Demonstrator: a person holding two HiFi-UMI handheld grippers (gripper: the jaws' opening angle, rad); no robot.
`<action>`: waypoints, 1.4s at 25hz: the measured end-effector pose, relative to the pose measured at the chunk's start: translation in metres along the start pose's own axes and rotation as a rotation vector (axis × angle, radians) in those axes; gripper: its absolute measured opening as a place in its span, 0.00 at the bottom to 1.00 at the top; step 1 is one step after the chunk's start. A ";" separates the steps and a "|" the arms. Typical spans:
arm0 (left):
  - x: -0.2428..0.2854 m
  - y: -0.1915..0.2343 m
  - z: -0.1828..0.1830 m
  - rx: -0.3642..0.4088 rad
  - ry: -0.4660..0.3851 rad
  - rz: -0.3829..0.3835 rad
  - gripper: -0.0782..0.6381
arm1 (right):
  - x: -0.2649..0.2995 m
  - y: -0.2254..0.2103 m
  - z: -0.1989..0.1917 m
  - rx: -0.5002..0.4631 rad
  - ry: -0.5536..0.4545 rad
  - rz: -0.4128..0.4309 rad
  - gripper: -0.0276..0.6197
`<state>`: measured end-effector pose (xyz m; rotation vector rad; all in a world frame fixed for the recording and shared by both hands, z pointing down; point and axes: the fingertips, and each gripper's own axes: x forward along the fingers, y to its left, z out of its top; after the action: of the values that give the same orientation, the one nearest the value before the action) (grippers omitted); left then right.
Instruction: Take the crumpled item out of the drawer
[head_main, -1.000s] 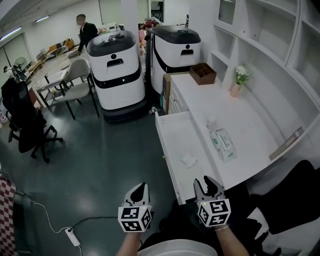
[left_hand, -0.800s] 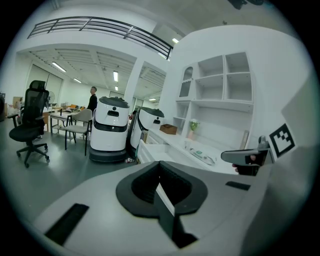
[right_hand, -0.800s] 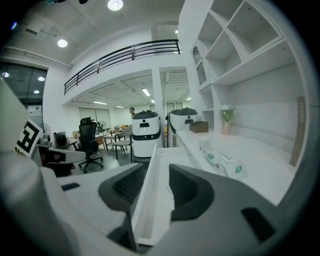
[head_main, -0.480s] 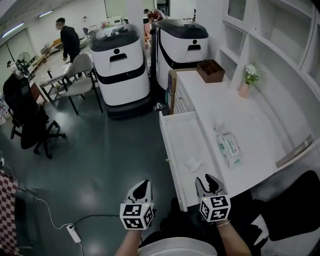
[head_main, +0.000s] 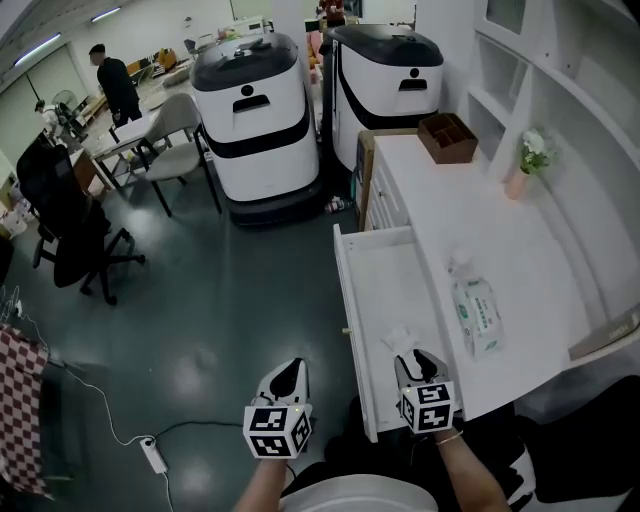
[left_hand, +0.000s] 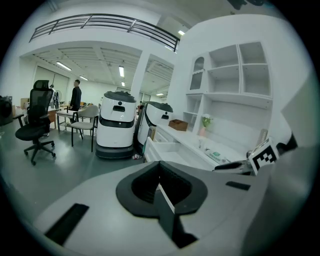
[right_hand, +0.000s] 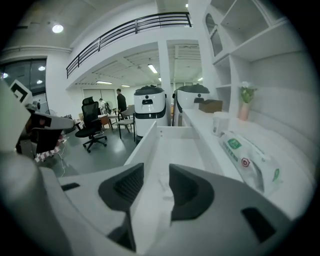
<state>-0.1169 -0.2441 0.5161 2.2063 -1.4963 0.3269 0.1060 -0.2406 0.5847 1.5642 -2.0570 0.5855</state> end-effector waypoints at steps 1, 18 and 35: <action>0.003 0.001 0.001 -0.004 0.003 0.007 0.10 | 0.006 -0.001 -0.002 -0.008 0.013 0.004 0.26; 0.037 0.010 -0.015 -0.049 0.071 0.086 0.10 | 0.094 -0.024 -0.057 -0.067 0.275 0.041 0.26; 0.061 0.016 -0.022 -0.080 0.115 0.101 0.10 | 0.134 -0.040 -0.086 -0.075 0.415 -0.014 0.26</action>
<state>-0.1073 -0.2883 0.5653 2.0191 -1.5346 0.4116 0.1248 -0.3009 0.7362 1.2855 -1.7330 0.7477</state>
